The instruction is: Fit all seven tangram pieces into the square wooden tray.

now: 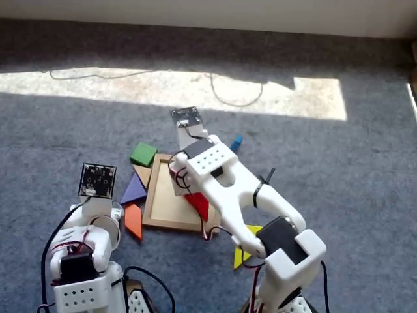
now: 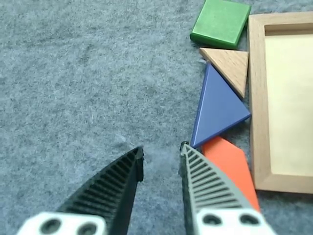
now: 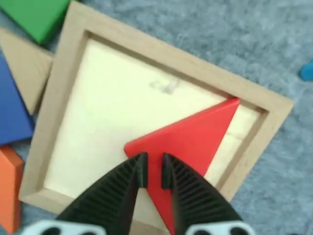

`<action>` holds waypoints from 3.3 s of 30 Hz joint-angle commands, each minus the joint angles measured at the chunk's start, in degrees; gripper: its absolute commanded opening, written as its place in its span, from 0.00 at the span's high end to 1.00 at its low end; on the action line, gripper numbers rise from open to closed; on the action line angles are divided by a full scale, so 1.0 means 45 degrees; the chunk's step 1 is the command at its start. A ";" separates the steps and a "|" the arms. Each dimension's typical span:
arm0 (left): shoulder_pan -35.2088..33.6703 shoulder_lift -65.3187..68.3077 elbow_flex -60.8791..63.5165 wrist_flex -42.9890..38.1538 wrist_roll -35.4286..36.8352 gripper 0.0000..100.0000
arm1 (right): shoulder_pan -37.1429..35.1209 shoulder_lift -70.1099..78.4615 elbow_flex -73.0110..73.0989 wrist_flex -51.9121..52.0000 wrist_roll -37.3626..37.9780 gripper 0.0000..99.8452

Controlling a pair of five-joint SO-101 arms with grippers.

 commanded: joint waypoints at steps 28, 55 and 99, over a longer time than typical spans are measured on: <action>-0.0107 -0.0166 -0.0537 -0.0020 -0.0078 0.86 | 0.2882 -0.7414 0.1143 0.4015 0.3458 0.94; -0.0107 -0.0166 -0.0537 -0.0020 -0.0078 0.86 | 0.1670 -0.2979 0.4249 0.3878 -0.6974 0.56; -0.0107 -0.0166 -0.0537 -0.0020 -0.0078 0.86 | 0.0928 -0.8410 0.6847 0.4327 0.3536 0.56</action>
